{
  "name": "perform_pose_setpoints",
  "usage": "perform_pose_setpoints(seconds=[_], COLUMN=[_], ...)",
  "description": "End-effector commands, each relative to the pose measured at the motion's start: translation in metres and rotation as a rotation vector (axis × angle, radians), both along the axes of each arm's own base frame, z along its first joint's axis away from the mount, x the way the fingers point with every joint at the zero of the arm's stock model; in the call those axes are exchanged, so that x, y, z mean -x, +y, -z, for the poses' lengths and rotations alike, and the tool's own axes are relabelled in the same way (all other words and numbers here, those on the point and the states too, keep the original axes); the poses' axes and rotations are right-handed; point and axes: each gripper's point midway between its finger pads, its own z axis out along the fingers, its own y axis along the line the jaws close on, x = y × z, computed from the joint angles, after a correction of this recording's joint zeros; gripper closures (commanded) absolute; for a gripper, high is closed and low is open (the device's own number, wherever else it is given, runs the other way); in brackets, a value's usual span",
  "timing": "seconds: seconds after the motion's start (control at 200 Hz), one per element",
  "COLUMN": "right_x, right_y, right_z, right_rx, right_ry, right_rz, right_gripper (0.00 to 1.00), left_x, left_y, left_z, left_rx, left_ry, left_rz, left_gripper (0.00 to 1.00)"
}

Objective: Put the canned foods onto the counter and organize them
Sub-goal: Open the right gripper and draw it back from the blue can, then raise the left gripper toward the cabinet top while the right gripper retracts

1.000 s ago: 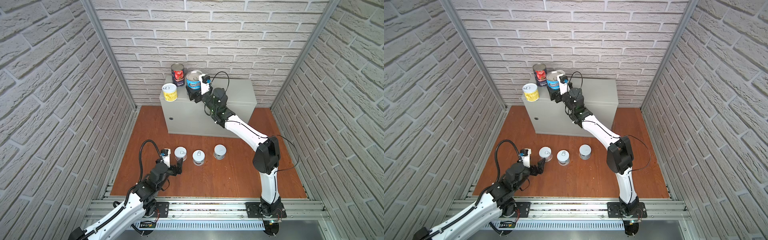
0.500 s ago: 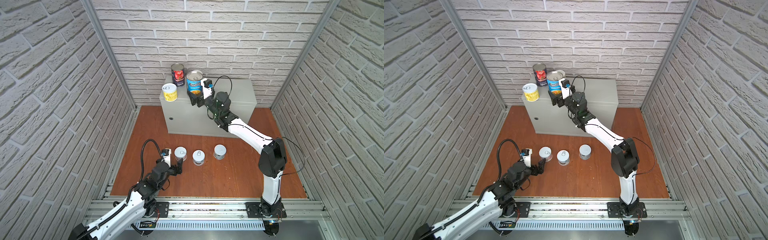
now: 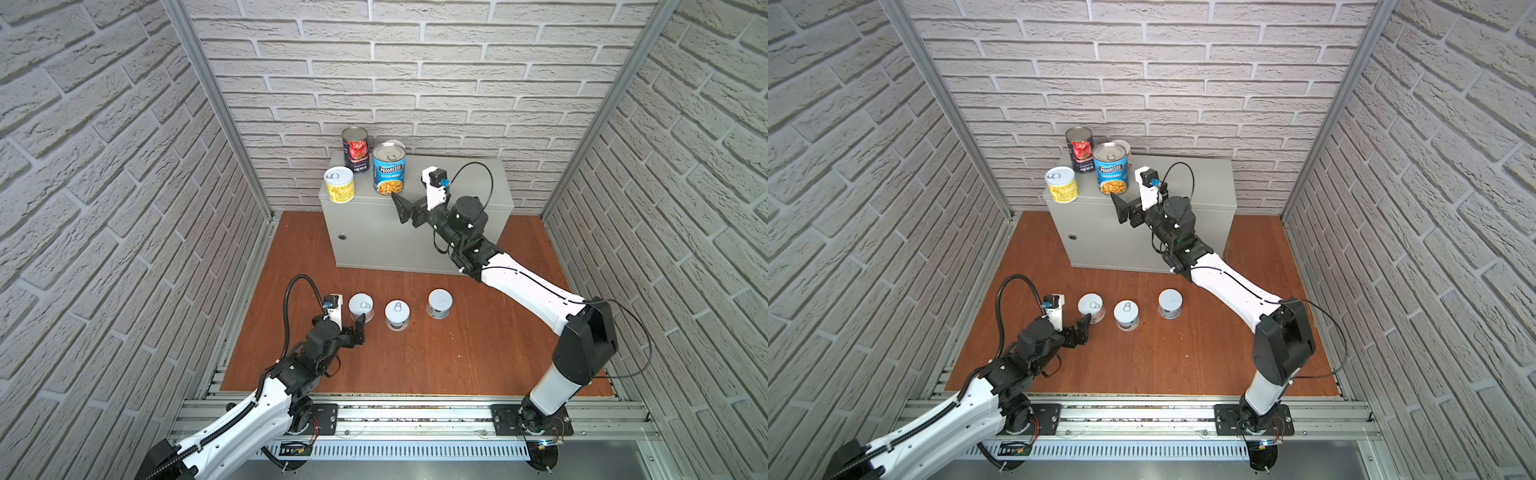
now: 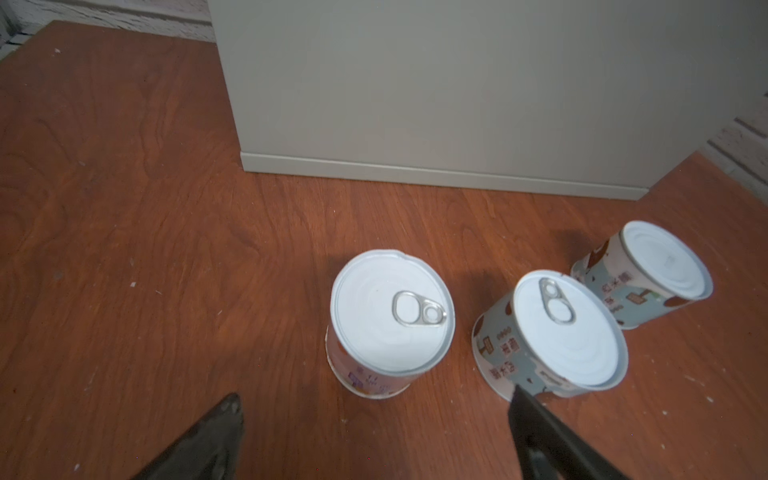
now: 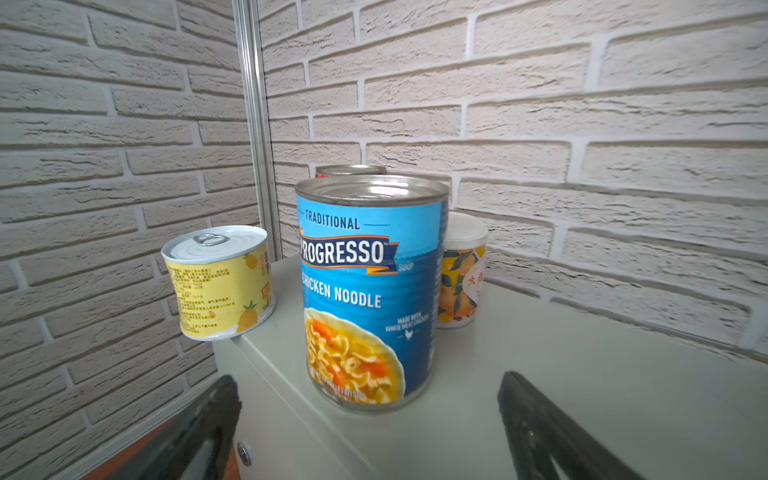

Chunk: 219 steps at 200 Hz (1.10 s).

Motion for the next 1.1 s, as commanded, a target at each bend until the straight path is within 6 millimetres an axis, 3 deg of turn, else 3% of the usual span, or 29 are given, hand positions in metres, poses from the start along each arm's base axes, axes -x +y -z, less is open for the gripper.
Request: perform_pose_setpoints(seconds=[0.0,0.17,0.245,0.31,0.515,0.595,0.695,0.78,0.84,1.005,1.09], right_x=[0.028,0.064,0.084,0.103,0.151,0.165,0.179,0.189,0.196,0.205,0.206], right_y=[-0.02,-0.036,-0.039,-0.045,-0.076,-0.087,-0.099,-0.107,-0.11,-0.118,-0.12], right_z=[-0.017,0.017,0.029,0.038,0.079,0.097,0.113,0.116,0.117,0.119,0.125], right_rx=[-0.095,-0.063,-0.045,-0.045,-0.088,-0.096,-0.092,-0.089,-0.082,-0.066,-0.066], right_ry=[-0.052,0.05,0.095,0.131,0.269,0.338,0.388,0.396,0.394,0.403,0.418], right_rz=[0.019,0.022,-0.022,-0.049,-0.054,-0.034,-0.014,-0.01,-0.014,-0.008,0.004], right_gripper=[0.02,0.02,0.02,0.02,0.02,0.02,0.02,0.02,0.02,0.02,0.02], left_x=[-0.018,-0.042,-0.054,-0.063,-0.077,-0.079,-0.084,-0.088,-0.09,-0.095,-0.105], left_y=[0.002,0.011,0.004,-0.002,0.012,0.016,0.022,0.024,0.024,0.028,0.031], left_z=[-0.04,-0.08,-0.097,-0.123,-0.186,-0.199,-0.209,-0.217,-0.225,-0.261,-0.278], left_rx=[0.102,0.102,0.069,0.036,0.065,0.091,0.095,0.089,0.084,0.073,0.065], left_ry=[-0.101,-0.104,-0.084,-0.091,-0.227,-0.269,-0.293,-0.316,-0.334,-0.384,-0.376], left_rz=[-0.084,-0.206,-0.172,-0.153,-0.219,-0.231,-0.263,-0.267,-0.26,-0.259,-0.253], left_gripper=[0.02,0.02,0.02,0.02,0.02,0.12,0.34,0.41,0.51,0.49,0.54])
